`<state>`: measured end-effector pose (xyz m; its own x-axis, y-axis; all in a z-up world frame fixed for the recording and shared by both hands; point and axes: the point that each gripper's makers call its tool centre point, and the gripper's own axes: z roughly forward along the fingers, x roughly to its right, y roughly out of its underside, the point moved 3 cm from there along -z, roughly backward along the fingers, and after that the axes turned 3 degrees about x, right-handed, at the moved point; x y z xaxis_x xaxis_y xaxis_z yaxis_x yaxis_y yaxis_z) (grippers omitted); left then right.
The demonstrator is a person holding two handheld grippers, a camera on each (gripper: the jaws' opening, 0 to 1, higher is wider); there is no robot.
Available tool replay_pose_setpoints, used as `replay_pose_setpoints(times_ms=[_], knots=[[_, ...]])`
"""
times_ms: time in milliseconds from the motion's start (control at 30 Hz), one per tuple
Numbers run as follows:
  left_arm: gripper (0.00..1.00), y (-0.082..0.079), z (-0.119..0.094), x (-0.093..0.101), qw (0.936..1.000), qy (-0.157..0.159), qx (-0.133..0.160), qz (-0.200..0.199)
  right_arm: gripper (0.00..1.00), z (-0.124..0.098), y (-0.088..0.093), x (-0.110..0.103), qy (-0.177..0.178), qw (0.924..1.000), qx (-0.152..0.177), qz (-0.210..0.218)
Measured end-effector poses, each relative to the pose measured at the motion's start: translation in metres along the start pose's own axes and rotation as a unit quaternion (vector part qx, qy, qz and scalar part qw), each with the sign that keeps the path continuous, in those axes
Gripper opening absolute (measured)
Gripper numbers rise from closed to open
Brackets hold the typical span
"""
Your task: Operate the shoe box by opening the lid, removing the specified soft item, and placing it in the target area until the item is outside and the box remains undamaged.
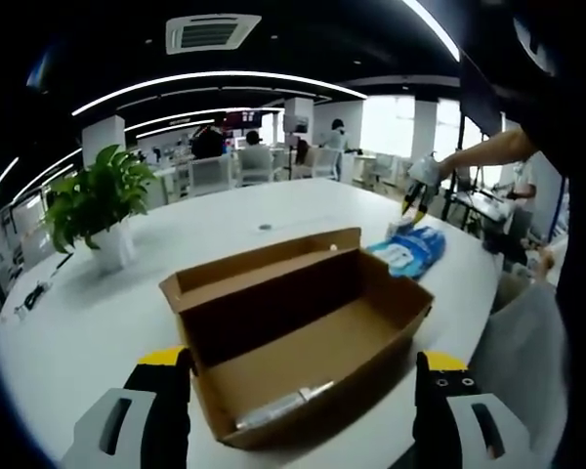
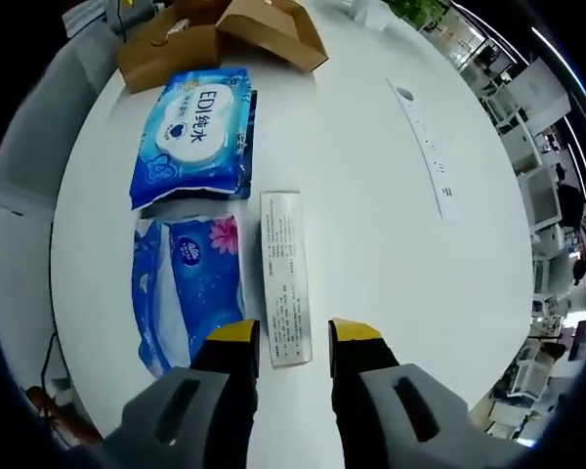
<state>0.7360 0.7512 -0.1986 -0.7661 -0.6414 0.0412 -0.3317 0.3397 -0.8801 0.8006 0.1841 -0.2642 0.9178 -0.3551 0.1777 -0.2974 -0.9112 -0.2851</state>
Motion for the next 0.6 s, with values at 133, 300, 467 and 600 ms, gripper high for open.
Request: replay_pose_setpoints(times_ms=[133, 300, 467, 600], knots=[[0.96, -0.002, 0.0, 0.0, 1.0, 0.006, 0.0, 0.002, 0.3, -0.006, 0.0, 0.0, 0.006, 1.0, -0.001, 0.003], [0.94, -0.004, -0.002, -0.003, 0.9998, 0.015, 0.002, 0.009, 0.34, -0.018, -0.005, -0.005, 0.019, 0.9998, 0.001, 0.012], [0.93, -0.01, -0.007, -0.008, 0.9996, 0.021, 0.011, 0.015, 0.38, -0.03, -0.01, -0.011, 0.031, 0.9991, 0.008, 0.026], [0.89, -0.014, -0.009, -0.011, 0.9992, 0.031, 0.011, 0.024, 0.41, -0.04, -0.02, -0.02, 0.044, 0.9978, 0.02, 0.044]])
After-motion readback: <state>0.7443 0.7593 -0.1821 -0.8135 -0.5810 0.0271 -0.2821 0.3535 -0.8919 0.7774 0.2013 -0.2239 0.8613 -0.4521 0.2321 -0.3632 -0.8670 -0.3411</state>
